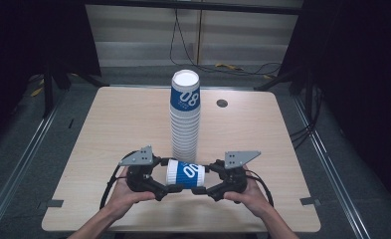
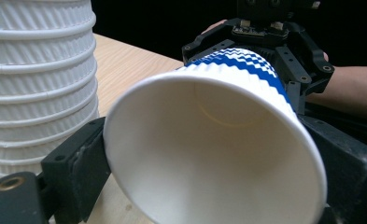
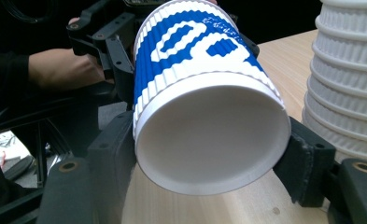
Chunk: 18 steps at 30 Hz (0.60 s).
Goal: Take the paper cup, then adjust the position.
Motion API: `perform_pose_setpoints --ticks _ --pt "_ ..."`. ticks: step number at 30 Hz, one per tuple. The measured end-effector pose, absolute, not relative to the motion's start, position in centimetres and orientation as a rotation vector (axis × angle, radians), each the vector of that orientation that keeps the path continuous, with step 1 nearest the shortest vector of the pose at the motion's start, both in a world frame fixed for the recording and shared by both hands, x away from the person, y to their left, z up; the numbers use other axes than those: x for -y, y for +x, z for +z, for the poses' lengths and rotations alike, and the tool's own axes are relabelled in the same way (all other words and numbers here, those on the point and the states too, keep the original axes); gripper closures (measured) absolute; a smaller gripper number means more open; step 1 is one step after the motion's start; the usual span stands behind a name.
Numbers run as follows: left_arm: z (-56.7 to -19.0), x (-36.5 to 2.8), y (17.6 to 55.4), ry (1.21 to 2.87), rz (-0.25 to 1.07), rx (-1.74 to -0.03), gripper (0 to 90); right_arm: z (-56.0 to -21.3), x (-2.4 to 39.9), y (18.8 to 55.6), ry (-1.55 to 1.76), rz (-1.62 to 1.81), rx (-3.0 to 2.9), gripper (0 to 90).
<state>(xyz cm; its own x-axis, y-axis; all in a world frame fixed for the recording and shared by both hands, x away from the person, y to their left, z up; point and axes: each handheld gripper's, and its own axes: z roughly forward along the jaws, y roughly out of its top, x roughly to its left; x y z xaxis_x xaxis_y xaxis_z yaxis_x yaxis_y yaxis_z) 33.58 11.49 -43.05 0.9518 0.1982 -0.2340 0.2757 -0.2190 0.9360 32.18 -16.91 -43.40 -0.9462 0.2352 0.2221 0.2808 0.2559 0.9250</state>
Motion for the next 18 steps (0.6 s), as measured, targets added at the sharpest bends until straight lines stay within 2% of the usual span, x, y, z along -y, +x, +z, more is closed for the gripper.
perform_pose_setpoints --ticks 18 --pt "-42.84 -11.9 33.56 1.801 -0.086 -0.304 13.7 -43.46 16.92 32.18 -0.501 -1.795 2.445 29.2"
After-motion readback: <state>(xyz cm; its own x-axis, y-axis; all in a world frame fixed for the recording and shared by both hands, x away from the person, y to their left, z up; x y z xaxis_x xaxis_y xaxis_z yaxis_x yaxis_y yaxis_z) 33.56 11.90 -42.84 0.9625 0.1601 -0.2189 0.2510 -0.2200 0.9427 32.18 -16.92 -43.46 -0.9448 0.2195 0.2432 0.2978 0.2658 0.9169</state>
